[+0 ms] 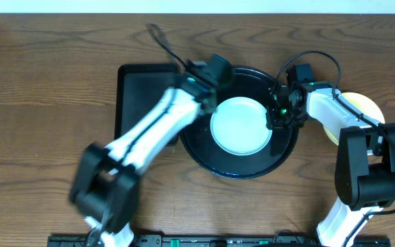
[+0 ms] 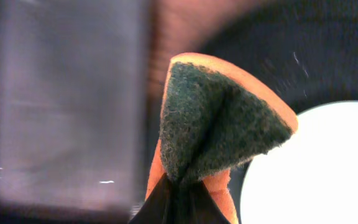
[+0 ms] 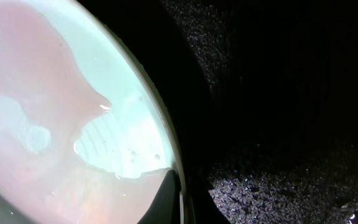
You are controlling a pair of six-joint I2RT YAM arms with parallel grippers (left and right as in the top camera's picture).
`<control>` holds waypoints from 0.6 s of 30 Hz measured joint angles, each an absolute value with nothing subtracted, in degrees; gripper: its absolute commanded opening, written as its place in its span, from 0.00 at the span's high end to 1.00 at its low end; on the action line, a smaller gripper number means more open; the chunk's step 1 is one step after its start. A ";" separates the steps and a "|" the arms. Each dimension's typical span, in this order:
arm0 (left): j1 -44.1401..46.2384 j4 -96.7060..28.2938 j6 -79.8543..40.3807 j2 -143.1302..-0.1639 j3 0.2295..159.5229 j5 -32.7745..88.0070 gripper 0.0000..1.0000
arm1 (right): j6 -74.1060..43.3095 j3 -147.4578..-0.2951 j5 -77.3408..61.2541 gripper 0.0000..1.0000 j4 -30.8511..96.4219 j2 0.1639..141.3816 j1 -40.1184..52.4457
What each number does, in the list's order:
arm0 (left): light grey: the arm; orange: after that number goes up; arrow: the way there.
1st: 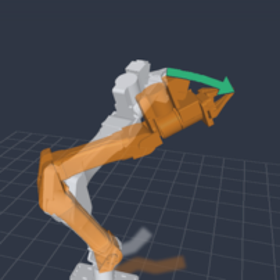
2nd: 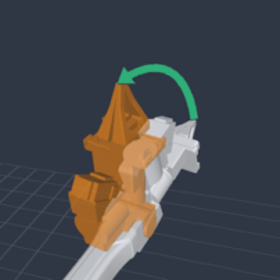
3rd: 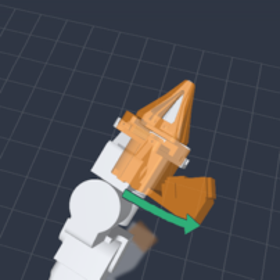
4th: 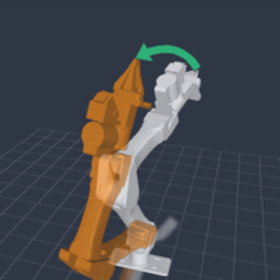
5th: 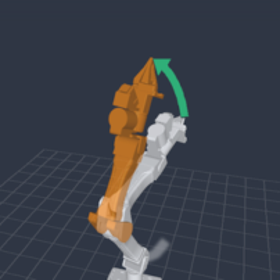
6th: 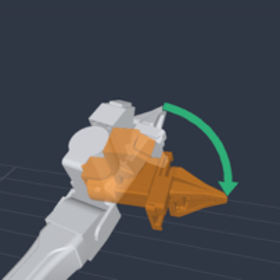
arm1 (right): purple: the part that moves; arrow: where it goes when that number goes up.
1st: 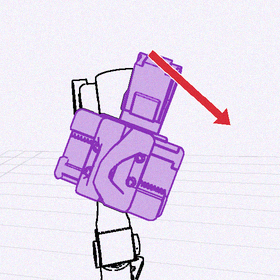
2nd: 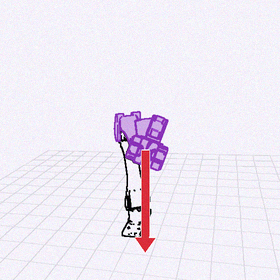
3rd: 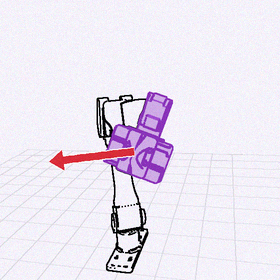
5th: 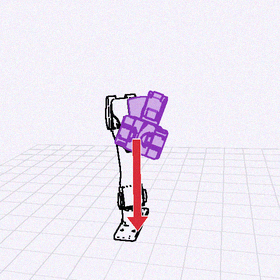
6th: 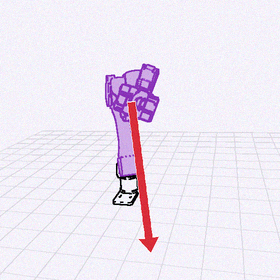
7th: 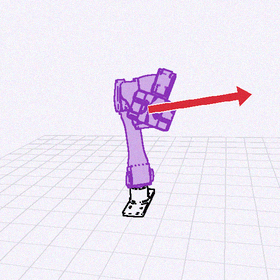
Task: Clean dirty plates on tray and stack at the side
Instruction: 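Return the sponge with the left gripper to the black rectangular tray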
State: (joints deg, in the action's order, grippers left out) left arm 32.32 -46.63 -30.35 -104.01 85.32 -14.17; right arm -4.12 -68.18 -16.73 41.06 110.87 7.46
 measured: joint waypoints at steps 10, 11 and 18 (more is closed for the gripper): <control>19.66 -53.36 -29.67 -95.24 82.54 -10.92 0.85 | -4.01 -68.18 -16.75 0.99 41.08 110.87 7.46; 18.20 -52.45 -29.67 -95.72 80.77 -9.85 0.84 | -4.01 -68.18 -16.82 0.99 41.08 110.87 7.46; 11.62 -43.51 -27.51 -103.04 71.22 -4.69 0.78 | -3.86 -68.18 -17.15 0.99 41.12 110.87 7.46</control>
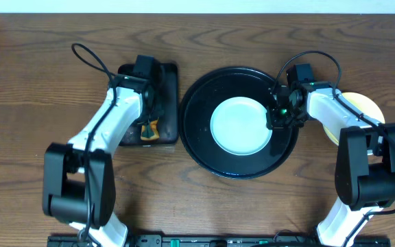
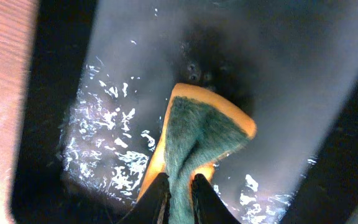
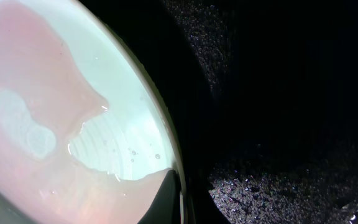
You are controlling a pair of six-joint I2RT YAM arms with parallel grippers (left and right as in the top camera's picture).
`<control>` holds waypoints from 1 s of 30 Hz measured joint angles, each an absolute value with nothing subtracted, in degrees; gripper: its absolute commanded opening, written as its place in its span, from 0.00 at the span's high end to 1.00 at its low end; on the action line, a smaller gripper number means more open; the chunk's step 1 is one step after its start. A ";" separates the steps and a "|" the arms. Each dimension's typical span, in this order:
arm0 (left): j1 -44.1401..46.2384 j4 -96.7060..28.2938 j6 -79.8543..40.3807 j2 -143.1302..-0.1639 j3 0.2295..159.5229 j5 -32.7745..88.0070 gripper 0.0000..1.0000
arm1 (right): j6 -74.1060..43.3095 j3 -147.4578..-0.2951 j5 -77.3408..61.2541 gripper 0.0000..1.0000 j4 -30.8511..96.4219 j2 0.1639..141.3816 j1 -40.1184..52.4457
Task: Clean dirty plates on tray and stack at the side
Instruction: 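Return the sponge with the left gripper to the black rectangular tray, then lift the mint plate with the right gripper and tilt it over the tray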
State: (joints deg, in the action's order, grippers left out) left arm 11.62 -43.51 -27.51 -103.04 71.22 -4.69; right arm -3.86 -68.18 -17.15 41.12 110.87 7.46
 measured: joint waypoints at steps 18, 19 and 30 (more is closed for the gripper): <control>8.62 -47.99 -23.27 -83.59 73.03 8.88 0.17 | -5.26 -67.07 -6.59 0.99 42.52 95.94 13.69; 8.62 -48.03 -23.29 -82.96 73.06 8.95 0.17 | -5.41 -67.07 -4.75 0.99 42.50 94.30 14.98; 8.62 -48.18 -23.29 -82.63 73.06 9.10 0.16 | -5.87 -67.07 24.58 0.99 42.85 85.49 30.44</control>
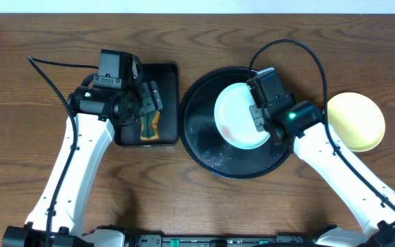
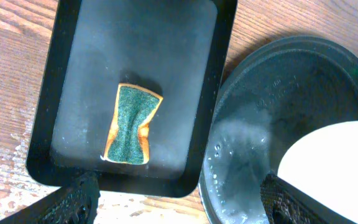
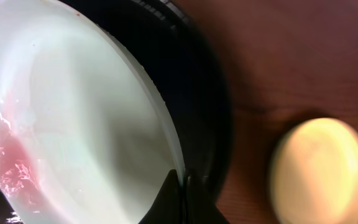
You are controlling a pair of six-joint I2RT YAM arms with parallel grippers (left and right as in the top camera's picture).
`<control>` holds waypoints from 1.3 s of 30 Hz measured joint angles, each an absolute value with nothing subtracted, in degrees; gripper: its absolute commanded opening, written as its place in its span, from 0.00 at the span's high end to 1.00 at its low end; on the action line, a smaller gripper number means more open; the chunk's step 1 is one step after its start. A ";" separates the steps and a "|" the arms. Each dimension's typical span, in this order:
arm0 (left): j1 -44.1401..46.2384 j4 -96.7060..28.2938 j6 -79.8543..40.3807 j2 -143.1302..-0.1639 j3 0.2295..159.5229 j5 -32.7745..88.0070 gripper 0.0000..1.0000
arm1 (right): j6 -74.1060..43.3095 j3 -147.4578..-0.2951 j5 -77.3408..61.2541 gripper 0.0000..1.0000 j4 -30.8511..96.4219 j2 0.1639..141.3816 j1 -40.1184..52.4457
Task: Clean dirty plates on tray and stack at the side
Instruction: 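Lift the mint plate with the right gripper and tilt it over the tray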
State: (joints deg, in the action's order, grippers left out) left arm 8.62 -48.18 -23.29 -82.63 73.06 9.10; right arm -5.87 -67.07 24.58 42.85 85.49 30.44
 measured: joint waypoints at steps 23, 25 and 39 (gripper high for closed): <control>8.62 -48.18 -23.29 -82.63 73.06 9.10 0.15 | 0.30 -67.07 70.06 0.99 44.73 79.88 58.46; 8.62 -48.18 -23.29 -82.63 73.06 9.10 0.16 | 1.30 -67.07 72.53 0.99 44.75 79.88 59.75; 8.62 -48.18 -23.29 -82.63 73.06 9.10 0.15 | 6.57 -67.07 80.86 0.99 44.73 79.85 64.03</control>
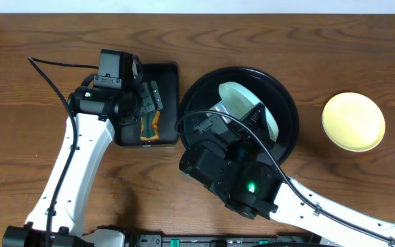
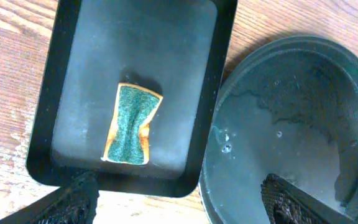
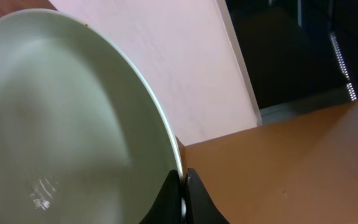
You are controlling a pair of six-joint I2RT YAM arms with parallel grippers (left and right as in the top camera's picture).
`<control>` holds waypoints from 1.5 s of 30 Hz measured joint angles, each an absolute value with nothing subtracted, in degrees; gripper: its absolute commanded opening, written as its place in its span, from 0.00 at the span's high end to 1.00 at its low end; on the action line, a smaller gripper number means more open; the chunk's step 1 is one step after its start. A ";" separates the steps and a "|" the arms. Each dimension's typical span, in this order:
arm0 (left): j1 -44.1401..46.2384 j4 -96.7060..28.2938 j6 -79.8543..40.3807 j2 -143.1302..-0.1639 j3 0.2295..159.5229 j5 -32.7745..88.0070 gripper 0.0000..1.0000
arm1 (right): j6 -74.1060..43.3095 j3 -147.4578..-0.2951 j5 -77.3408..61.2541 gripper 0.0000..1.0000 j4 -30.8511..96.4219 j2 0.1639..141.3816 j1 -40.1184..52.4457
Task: Clean dirty plates on tray and stack at the side
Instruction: 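Lift the mint plate with the right gripper and tilt it over the tray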
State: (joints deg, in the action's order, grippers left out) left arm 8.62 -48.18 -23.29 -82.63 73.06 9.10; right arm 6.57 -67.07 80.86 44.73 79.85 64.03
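My right gripper (image 3: 180, 198) is shut on the rim of a white plate (image 3: 73, 124), held tipped on edge high above the table. In the overhead view the raised right arm covers much of the round black tray (image 1: 284, 116), and the white plate (image 1: 237, 97) shows above it. The round tray (image 2: 278, 124) holds only a film of water. An orange and green sponge (image 2: 129, 124) lies in the rectangular black tray (image 2: 166, 50). My left gripper (image 2: 179, 205) hangs open above that tray's near edge, nothing between its fingers (image 2: 73, 202).
A yellow plate (image 1: 353, 122) lies on the wooden table to the right of the round tray. The rectangular tray (image 1: 164, 75) sits just left of the round one. The left arm's cable (image 1: 53, 63) loops at the far left.
My right gripper has risen much higher with the white plate, which now stands clear of the round tray and tipped further. The left arm and the sponge have not moved.
My left gripper held the sponge by the round tray while the right was shut on the flat plate's rim. Then the sponge was down in the rectangular tray. Then it lay let go, the left gripper open above, and the plate was tilted. Now the plate is raised.
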 measured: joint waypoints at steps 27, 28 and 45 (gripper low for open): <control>8.62 -48.18 -23.29 -82.63 73.06 9.10 0.15 | 7.81 -67.07 81.28 0.99 44.75 79.85 64.03; 8.62 -48.18 -23.29 -82.63 73.06 9.10 0.15 | 7.81 -67.07 81.28 0.99 44.75 79.88 64.03; 8.62 -48.18 -23.29 -82.63 73.06 9.10 0.15 | 7.81 -67.07 81.28 0.99 44.71 79.85 64.03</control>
State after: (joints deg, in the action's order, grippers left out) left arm 8.62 -48.18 -23.29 -82.63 73.06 9.10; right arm 7.81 -67.07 81.28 44.71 79.85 64.03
